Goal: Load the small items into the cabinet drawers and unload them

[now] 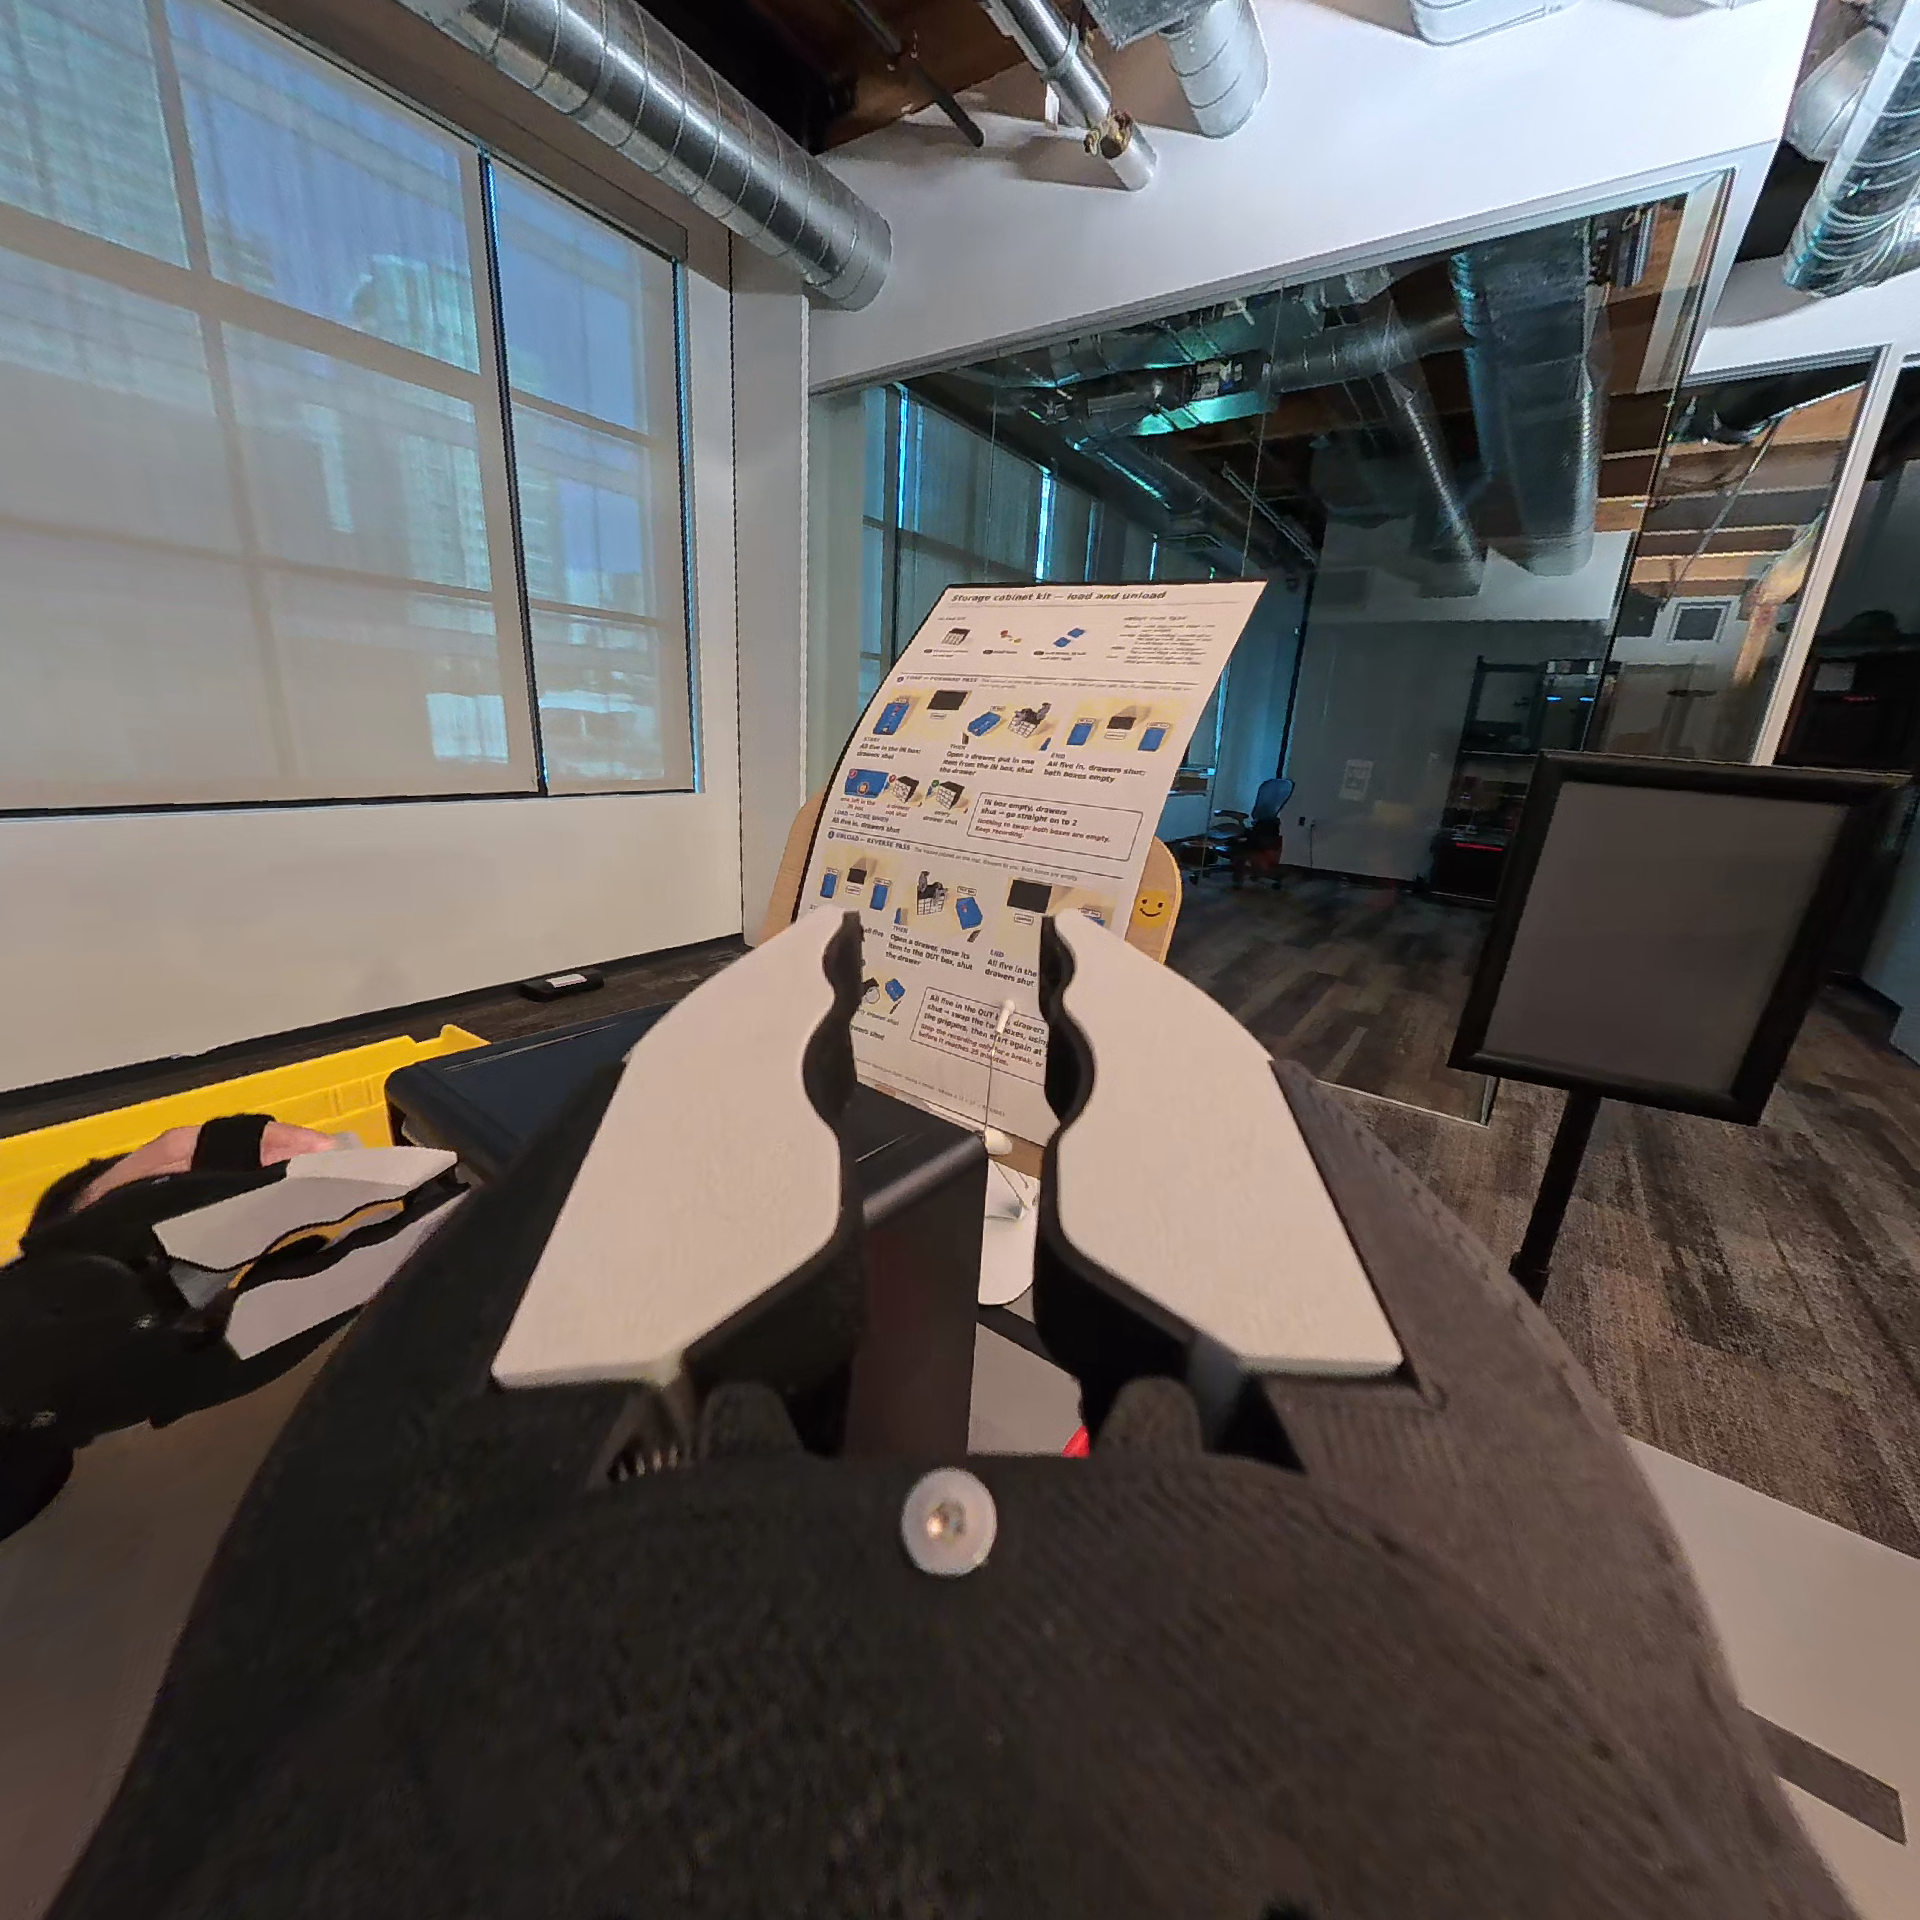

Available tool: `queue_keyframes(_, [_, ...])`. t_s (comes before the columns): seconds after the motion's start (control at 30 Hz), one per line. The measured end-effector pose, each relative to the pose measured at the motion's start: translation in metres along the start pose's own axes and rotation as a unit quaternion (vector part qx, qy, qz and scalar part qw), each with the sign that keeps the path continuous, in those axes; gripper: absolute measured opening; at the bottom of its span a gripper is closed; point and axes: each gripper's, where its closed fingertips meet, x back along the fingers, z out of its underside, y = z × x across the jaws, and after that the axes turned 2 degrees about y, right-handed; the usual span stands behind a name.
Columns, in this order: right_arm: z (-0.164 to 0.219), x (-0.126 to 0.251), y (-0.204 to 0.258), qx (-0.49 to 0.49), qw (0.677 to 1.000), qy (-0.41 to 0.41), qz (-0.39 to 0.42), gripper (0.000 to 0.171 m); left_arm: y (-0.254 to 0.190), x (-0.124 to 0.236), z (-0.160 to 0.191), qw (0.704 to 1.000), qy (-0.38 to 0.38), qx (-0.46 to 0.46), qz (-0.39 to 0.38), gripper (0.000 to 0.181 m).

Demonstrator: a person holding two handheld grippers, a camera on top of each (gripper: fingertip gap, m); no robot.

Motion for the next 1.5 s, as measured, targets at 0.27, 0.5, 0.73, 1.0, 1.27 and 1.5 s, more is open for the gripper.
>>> queue_keyframes(0.27, [-0.001,0.002,-0.002,-0.005,1.000,-0.002,0.000,0.033,-0.010,0.000,0.000,1.000,-0.006,-0.007,0.010,0.019])
queue_keyframes(0.5, [-0.001,0.002,0.000,-0.006,1.000,-0.003,-0.003,0.033,-0.013,-0.003,0.004,0.998,-0.001,-0.042,-0.037,0.012])
queue_keyframes(0.73, [-0.001,-0.001,0.004,-0.003,1.000,0.000,-0.008,0.033,-0.009,-0.007,0.010,0.997,0.014,-0.045,-0.054,0.009])
queue_keyframes(1.0, [0.002,-0.005,0.007,-0.002,1.000,0.006,-0.013,0.033,-0.006,-0.003,0.008,0.997,0.011,-0.047,-0.055,0.005])
queue_keyframes(1.27, [0.010,-0.014,0.011,-0.009,0.999,0.023,-0.025,0.033,0.001,0.023,-0.001,0.998,0.007,-0.043,-0.054,0.005])
queue_keyframes(1.5, [0.036,-0.039,0.049,0.012,0.993,0.081,-0.089,0.033,0.006,0.042,-0.013,0.997,-0.001,-0.041,-0.061,0.005])
